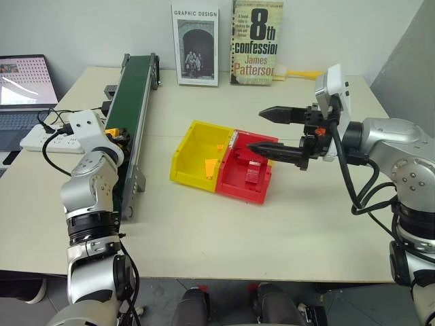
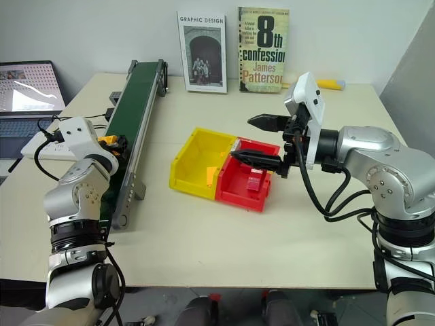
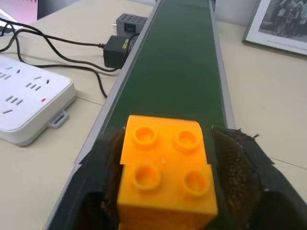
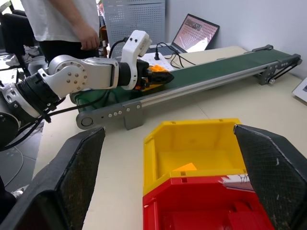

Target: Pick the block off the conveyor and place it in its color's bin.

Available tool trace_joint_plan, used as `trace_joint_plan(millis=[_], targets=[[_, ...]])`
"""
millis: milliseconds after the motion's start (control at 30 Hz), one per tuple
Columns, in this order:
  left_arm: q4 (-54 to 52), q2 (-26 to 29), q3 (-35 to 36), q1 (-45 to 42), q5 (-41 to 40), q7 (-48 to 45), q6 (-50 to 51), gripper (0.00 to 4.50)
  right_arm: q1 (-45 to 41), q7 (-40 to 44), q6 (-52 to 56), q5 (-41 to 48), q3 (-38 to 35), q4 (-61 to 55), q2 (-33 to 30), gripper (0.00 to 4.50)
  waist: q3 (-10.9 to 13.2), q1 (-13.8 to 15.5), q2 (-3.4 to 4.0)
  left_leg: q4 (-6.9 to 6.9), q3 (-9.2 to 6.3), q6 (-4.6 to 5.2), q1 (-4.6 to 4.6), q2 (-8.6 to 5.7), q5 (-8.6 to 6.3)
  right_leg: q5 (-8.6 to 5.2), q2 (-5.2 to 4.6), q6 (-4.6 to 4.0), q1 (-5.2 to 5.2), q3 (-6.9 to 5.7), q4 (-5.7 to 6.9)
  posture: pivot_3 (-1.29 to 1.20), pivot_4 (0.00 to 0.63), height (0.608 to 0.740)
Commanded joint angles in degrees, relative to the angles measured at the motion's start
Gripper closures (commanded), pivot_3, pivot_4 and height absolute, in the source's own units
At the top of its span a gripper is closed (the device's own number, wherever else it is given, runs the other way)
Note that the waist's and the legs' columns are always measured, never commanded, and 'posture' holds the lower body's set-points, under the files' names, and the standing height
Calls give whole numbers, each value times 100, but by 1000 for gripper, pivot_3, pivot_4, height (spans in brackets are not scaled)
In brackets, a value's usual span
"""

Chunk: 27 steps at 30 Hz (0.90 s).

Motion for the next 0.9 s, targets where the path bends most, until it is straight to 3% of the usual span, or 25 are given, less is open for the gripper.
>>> trace_joint_plan(millis=[33, 100, 200, 467, 733, 900], targets=[[-545, -9, 177, 61, -131, 136, 178, 2524, -94, -9, -49, 114, -163, -94, -65, 0, 0, 0, 0, 0, 0, 0, 0, 0, 0, 0, 0, 0, 0, 1, 0, 0, 150, 740], [-684, 9, 194, 64, -172, 147, 278, 2903, -75, -6, -72, 56, -128, -97, -96, 0, 0, 0, 0, 0, 0, -1, 0, 2, 0, 0, -1, 0, 0, 1, 0, 0, 150, 740], [-811, 73, 155, -31, -232, 61, 399, 2948, -39, -10, -120, -91, -43, -127, -185, 0, 0, 1, 0, 0, -1, 0, 0, 1, 0, 0, 0, 0, 0, 1, 0, 0, 150, 740], [-1167, 403, -1263, -611, -418, -1795, 608, 2948, 230, -70, -164, -632, 177, -421, -834, 0, 0, 58, 0, -1, -5, -19, -9, -8, 11, 0, 0, 0, 2, -10, -12, 0, 150, 740], [-1762, 444, -2409, -663, -1046, -3890, 765, 2948, 577, -250, 104, -454, -112, -851, -1005, 0, 1, -18, 2, -5, 8, -20, -6, -7, 11, 0, 10, 0, 0, 3, -17, 0, 150, 740], [-1557, 375, -2681, -802, -935, -4230, 592, 2948, 744, -370, 247, -303, -272, -1058, -1062, 0, 1, -13, 2, -3, 10, -14, -3, -7, 8, 0, 12, 0, 0, 7, -15, 0, 150, 740]])
